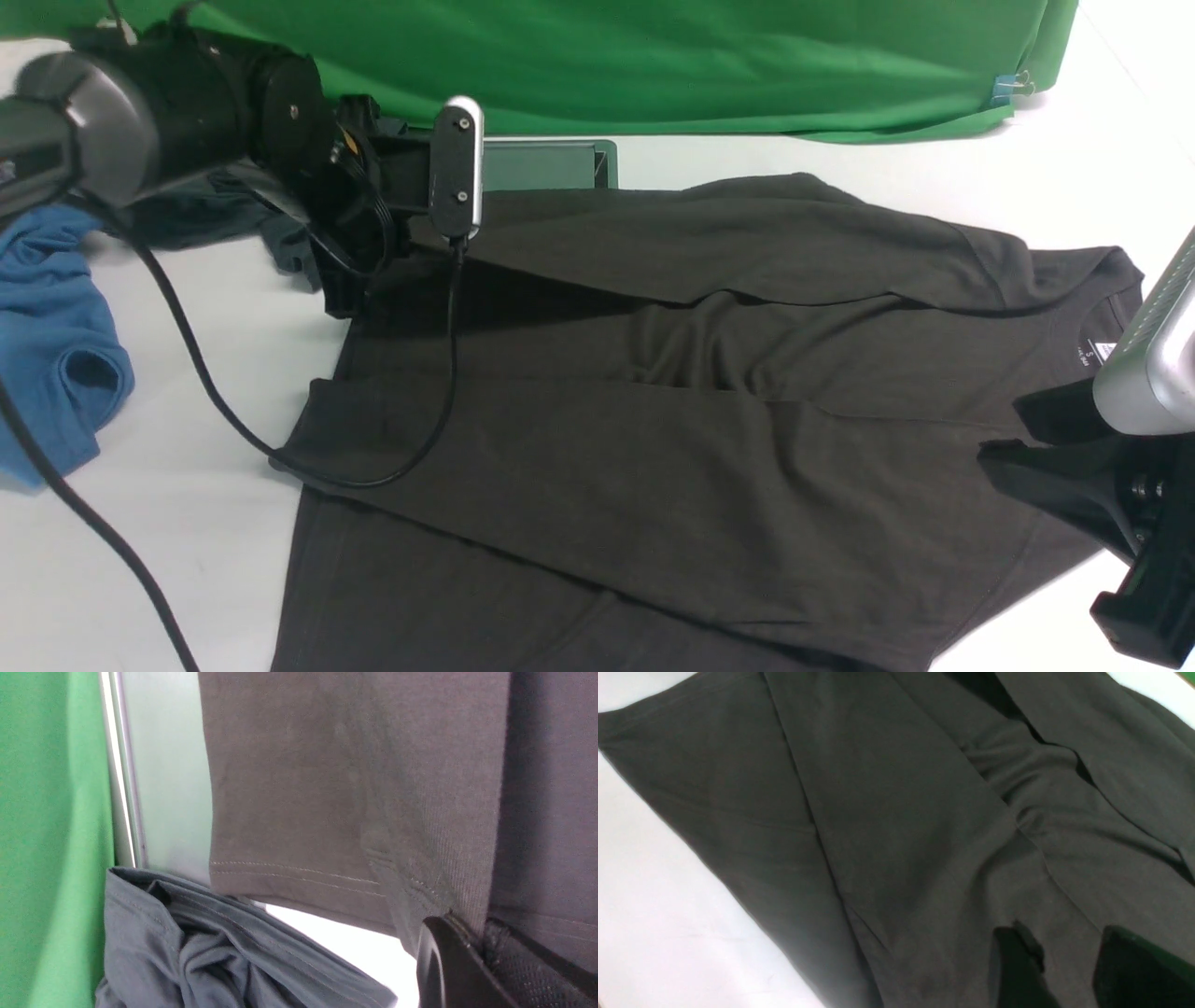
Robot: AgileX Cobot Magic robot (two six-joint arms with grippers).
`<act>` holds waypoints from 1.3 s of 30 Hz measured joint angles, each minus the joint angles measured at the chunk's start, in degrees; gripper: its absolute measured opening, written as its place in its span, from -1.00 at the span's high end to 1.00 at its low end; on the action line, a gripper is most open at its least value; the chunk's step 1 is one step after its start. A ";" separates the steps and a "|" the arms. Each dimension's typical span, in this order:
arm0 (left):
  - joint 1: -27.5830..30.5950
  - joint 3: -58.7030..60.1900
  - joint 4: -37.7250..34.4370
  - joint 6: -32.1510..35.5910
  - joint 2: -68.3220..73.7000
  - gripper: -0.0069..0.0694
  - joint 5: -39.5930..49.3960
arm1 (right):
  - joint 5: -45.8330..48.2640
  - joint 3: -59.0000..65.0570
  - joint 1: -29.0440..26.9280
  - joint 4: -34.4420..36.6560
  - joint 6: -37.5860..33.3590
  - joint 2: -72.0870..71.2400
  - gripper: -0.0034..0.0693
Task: Fold a long-sleeved shirt on a white desktop.
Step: 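Fold the left side of the dark shirt inward over its body with the left gripper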
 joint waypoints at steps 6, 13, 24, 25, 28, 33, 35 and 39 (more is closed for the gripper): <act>-2.04 2.86 5.64 -5.55 -3.39 0.73 4.07 | -0.01 0.00 0.00 0.00 0.00 0.00 0.24; -2.75 11.66 12.49 -11.08 -6.75 0.73 4.25 | -0.01 0.00 0.00 0.00 0.00 0.00 0.24; -2.81 15.58 15.21 -19.30 -9.04 0.70 3.94 | -0.01 0.00 0.00 0.00 0.12 0.00 0.24; -2.81 15.58 15.21 -20.31 -9.04 0.68 3.94 | -0.01 0.00 0.00 0.00 0.12 0.00 0.24; -2.81 15.58 13.85 -22.92 -9.04 0.59 4.10 | -0.06 0.00 0.00 0.00 0.16 0.00 0.24; -2.81 15.58 10.67 -24.13 -9.04 0.22 5.60 | -0.31 0.00 0.00 0.00 0.16 0.00 0.24; -2.81 15.58 10.08 -24.28 -9.04 -0.06 6.95 | -0.33 0.00 0.00 0.00 0.23 0.00 0.24; -2.81 15.58 7.42 -25.90 -9.04 -0.43 10.44 | -0.33 0.00 -0.07 -0.07 3.29 0.08 0.24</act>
